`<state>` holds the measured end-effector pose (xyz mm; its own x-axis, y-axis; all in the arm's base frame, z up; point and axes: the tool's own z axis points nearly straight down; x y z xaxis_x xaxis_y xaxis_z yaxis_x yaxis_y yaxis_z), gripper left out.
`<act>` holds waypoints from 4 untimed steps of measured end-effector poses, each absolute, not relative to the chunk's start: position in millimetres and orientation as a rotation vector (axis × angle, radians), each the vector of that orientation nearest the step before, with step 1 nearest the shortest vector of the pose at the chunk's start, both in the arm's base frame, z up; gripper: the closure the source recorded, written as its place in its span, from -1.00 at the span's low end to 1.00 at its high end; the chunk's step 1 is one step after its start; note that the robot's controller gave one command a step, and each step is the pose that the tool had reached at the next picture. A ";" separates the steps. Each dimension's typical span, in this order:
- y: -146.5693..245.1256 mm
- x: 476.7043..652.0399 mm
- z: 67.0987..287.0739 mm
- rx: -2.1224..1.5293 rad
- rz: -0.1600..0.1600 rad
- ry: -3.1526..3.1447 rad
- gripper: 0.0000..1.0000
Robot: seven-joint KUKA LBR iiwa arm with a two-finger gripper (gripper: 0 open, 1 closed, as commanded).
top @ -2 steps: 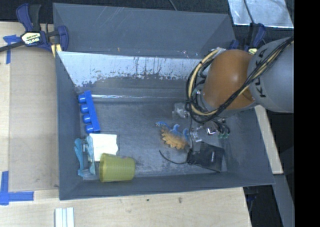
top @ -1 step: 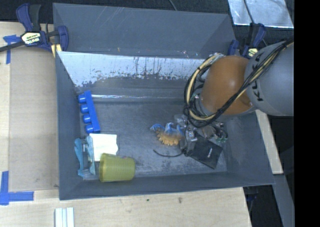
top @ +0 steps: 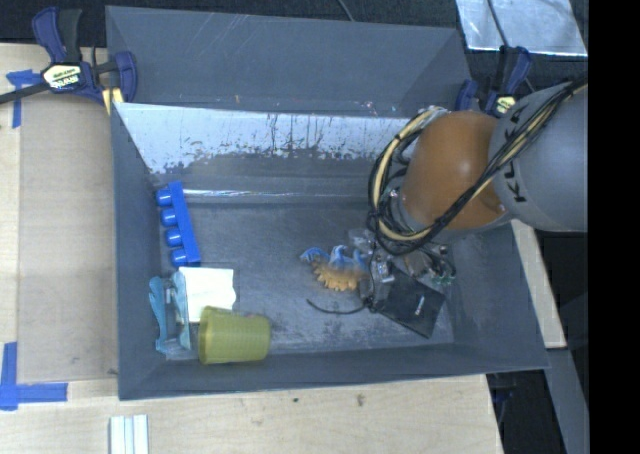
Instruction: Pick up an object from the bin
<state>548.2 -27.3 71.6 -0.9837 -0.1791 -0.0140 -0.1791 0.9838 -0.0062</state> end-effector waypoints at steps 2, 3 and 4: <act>-21.4 554.7 177.1 -0.314 -0.008 3.109 1.00; -21.4 554.7 177.1 -0.314 -0.008 3.109 1.00; -21.4 554.7 177.1 -0.314 -0.008 3.109 1.00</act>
Offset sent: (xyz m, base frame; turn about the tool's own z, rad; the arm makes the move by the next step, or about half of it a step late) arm 0.0000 0.0000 0.0000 0.0000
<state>554.7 -21.4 177.1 -0.9796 -0.2001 -0.0166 -0.2000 0.9798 -0.0070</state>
